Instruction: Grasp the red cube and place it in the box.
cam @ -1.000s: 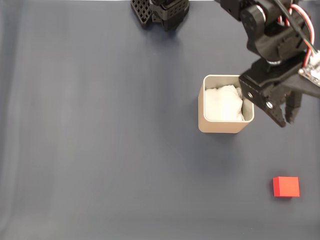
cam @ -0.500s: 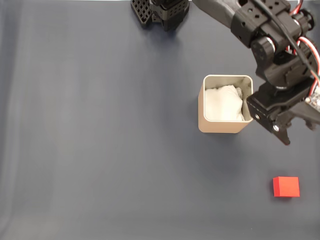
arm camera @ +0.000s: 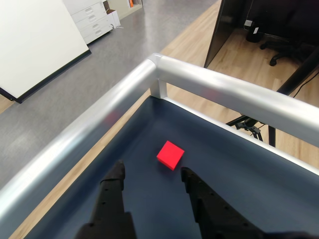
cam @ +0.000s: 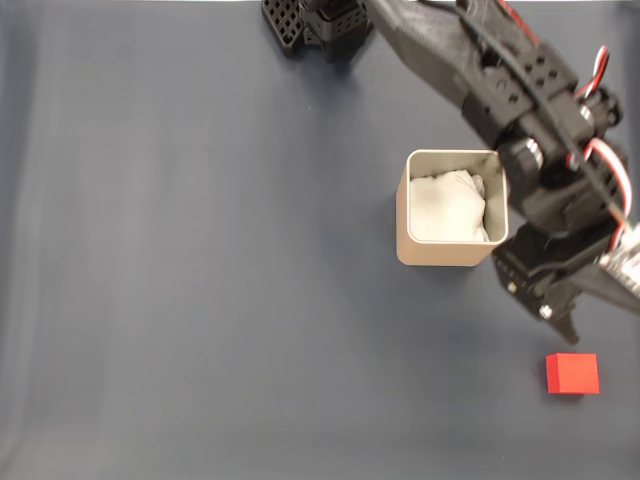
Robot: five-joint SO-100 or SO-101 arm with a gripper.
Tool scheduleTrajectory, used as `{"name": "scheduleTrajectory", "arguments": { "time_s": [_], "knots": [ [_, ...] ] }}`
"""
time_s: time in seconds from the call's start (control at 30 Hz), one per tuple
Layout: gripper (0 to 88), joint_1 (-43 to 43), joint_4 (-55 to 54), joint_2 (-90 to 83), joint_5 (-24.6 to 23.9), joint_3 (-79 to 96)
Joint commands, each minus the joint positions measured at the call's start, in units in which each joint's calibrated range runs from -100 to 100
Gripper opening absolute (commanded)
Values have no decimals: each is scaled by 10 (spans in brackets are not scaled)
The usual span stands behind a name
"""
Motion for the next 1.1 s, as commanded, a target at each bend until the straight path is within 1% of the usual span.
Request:
{"name": "scheduleTrajectory", "arguments": {
  "time_s": [0.0, 0.13, 0.33, 0.5, 0.77, 1.07],
  "knots": [
    [316, 12, -19, 13, 7, -40],
    [351, 18, -25, 41, 8, -55],
    [367, 31, -39, 78, 7, -65],
    [390, 39, -56, 104, -6, -72],
    [407, 40, -91, 130, -7, -75],
    [413, 37, -107, 152, -2, -91]
  ]
}}
